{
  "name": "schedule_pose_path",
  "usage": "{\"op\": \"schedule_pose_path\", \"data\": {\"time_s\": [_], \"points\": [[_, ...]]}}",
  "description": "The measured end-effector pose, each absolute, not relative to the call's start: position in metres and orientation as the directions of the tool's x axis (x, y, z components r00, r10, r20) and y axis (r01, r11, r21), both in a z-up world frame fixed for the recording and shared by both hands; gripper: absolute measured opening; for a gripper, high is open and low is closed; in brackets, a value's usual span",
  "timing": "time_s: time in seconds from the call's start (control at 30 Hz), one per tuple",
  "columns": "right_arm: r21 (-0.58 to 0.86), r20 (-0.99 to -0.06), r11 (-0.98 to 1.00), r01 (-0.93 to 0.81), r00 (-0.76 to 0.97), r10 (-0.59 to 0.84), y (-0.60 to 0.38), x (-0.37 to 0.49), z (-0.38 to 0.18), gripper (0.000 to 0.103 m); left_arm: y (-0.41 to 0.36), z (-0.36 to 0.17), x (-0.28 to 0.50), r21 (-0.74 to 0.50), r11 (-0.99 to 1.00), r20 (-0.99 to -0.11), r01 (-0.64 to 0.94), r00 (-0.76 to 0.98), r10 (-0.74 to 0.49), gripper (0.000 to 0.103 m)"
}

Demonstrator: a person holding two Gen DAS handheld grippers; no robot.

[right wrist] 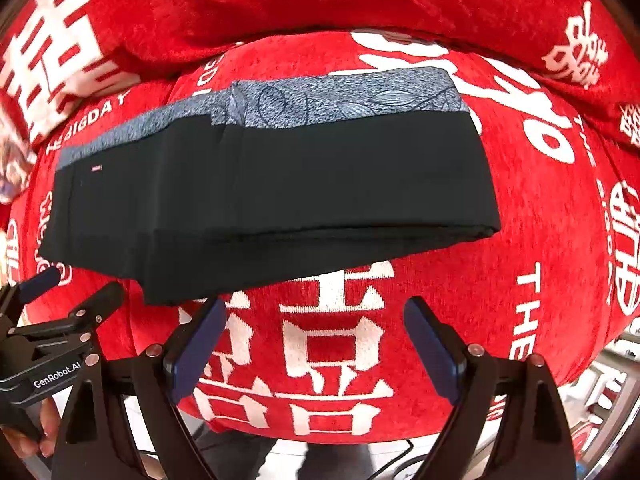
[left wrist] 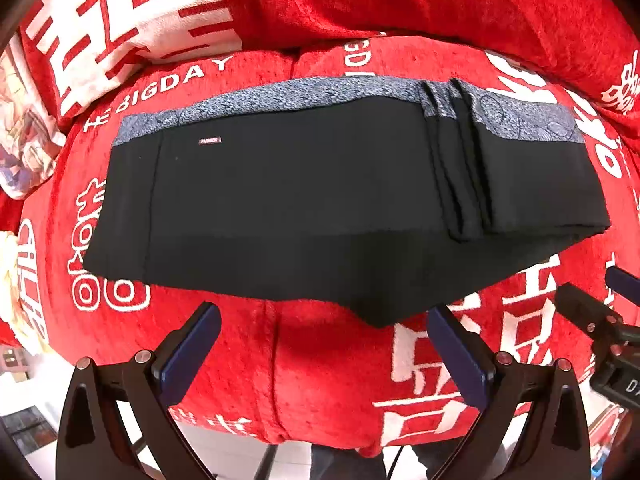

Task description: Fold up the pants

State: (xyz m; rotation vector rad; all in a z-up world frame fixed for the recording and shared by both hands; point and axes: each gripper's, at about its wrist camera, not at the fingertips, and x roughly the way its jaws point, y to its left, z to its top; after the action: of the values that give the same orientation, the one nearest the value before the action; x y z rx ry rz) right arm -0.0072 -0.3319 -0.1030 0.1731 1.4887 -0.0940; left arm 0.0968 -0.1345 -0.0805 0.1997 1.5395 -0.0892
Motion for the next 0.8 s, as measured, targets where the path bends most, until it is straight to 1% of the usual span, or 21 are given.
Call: {"op": "schedule_pose_path", "data": {"time_s": [0.23,0.37,0.5,0.67,0.8], "points": [[0.112,-0.993,0.983,0.145,0.065,0.103,-0.34,-0.013,-0.107,0.092,-0.151,-0.075,0.081,0.114,0.978,-0.993,0.176,0.016,0.113,0.103],[0.131,-0.99,0.981,0.143,0.064,0.123,-0.353,-0.022,-0.104,0.092,-0.16,-0.063,0.077,0.126,0.98,-0.992,0.156,0.04,0.121,0.103],[0.136,-0.991,0.974,0.182,0.031,0.133,-0.373,-0.034,-0.106,0.092,-0.166,-0.056,0.073,0.108,0.987,-0.994,0.118,0.041,0.104,0.103],[0.126,-0.992,0.972,0.199,0.018,0.125,-0.391,-0.049,-0.105,0.092,-0.164,-0.047,0.064,0.119,0.989,-0.992,0.09,0.05,0.114,0.103],[0.163,-0.986,0.971,0.176,0.001,0.165,-0.386,-0.055,-0.105,0.092,-0.154,-0.047,0.057,0.126,0.99,-0.992,0.067,0.035,0.123,0.103]]}}
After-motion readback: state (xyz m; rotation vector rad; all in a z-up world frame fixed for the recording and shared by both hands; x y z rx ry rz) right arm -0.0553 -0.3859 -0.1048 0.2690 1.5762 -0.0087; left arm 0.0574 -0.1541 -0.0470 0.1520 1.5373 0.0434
